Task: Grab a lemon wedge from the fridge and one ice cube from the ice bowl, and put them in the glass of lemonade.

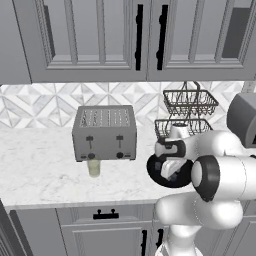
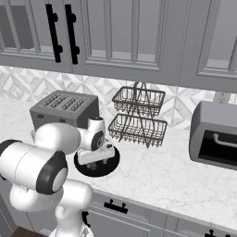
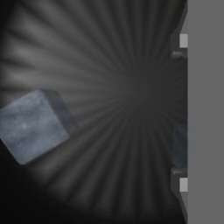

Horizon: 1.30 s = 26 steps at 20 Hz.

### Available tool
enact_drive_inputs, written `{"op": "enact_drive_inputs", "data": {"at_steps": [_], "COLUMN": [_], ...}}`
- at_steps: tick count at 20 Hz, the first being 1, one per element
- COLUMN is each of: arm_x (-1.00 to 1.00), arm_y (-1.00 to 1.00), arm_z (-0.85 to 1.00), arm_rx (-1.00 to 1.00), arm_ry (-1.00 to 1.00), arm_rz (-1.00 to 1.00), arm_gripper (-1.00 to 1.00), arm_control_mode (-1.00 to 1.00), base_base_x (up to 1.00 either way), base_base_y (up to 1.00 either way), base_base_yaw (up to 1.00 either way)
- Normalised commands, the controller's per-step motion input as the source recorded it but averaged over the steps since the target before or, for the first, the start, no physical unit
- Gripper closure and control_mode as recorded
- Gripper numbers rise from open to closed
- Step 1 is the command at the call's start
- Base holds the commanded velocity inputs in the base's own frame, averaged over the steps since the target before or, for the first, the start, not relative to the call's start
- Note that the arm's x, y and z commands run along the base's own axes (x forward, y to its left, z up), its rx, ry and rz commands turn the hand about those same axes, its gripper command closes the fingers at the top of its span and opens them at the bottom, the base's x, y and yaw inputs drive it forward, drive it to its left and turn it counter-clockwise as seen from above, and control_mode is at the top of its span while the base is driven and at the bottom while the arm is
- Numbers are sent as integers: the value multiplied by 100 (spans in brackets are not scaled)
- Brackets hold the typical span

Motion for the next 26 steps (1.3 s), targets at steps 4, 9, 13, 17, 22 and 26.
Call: {"op": "enact_drive_inputs", "data": {"at_steps": [4, 9, 13, 17, 22, 26], "arm_x": [0, -10, -4, -4, 0, 0], "arm_y": [6, 4, 0, 0, 0, 0], "arm_z": [-1, 0, 0, 0, -1, 0], "arm_rx": [3, 2, 0, 0, 0, 0], "arm_ry": [-1, -7, -8, 0, 0, 0], "arm_rz": [0, 0, 0, 0, 0, 0], "arm_gripper": [-100, -100, -100, -100, -100, -100], "arm_control_mode": [-100, -100, -100, -100, -100, -100], "base_base_x": [0, 0, 0, 0, 0, 0], "base_base_y": [0, 0, 0, 0, 0, 0], "base_base_yaw": [0, 0, 0, 0, 0, 0]}}
